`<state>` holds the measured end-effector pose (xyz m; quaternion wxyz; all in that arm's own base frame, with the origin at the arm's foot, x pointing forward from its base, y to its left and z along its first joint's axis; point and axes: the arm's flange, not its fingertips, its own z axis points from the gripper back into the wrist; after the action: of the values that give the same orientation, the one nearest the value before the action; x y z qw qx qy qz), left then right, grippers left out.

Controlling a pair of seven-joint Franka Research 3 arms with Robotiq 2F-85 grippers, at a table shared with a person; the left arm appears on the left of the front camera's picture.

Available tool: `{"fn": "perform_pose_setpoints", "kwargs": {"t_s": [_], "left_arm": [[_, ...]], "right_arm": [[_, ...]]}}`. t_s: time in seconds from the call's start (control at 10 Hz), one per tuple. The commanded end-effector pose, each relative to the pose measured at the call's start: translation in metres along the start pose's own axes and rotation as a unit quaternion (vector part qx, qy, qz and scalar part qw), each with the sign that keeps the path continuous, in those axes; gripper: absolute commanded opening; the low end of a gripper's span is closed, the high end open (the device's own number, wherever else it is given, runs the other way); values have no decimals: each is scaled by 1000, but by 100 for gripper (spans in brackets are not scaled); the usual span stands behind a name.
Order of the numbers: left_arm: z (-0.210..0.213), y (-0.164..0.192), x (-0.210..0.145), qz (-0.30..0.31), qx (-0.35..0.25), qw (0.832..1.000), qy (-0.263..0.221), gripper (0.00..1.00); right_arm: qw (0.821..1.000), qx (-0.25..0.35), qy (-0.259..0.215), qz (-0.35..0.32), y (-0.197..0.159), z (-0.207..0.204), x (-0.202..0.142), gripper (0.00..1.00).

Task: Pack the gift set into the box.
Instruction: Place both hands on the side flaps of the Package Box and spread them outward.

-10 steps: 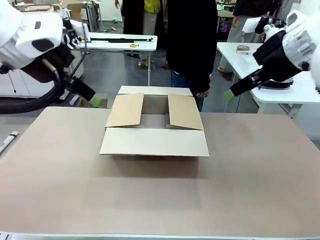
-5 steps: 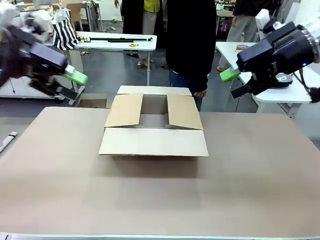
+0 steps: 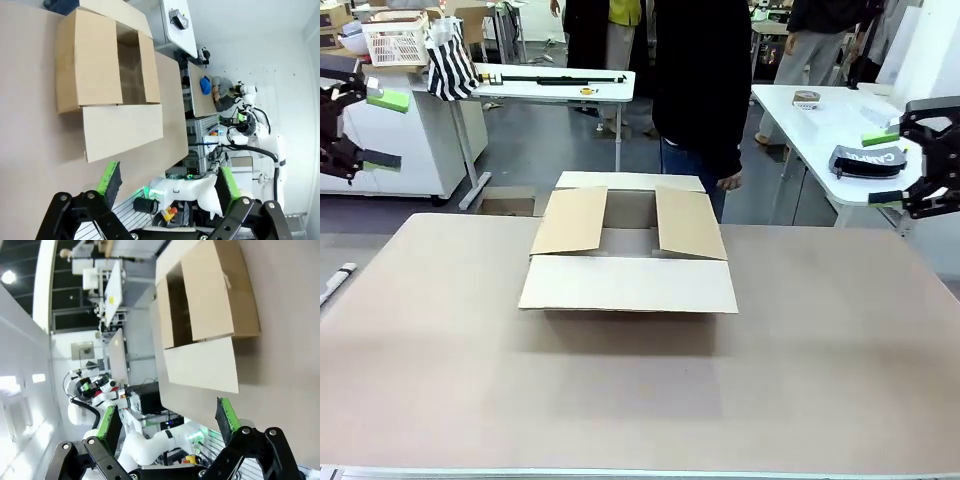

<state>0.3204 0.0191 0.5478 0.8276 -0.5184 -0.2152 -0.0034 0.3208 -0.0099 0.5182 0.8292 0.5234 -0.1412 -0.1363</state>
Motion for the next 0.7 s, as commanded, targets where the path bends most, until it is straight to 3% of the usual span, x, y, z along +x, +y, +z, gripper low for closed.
{"fn": "perform_pose_setpoints", "kwargs": {"t_s": [0.0, 0.4, 0.6], "left_arm": [[-15, -6, -3, -17, -15, 999, 28, 100], [-15, -6, -3, -17, -15, 999, 28, 100], [-19, -23, -7, 14, 45, 997, 61, 100]], "right_arm": [[997, 8, 68, 29, 16, -27, -22, 100], [997, 8, 68, 29, 16, -27, -22, 100], [997, 8, 68, 29, 16, -27, -22, 100]]}}
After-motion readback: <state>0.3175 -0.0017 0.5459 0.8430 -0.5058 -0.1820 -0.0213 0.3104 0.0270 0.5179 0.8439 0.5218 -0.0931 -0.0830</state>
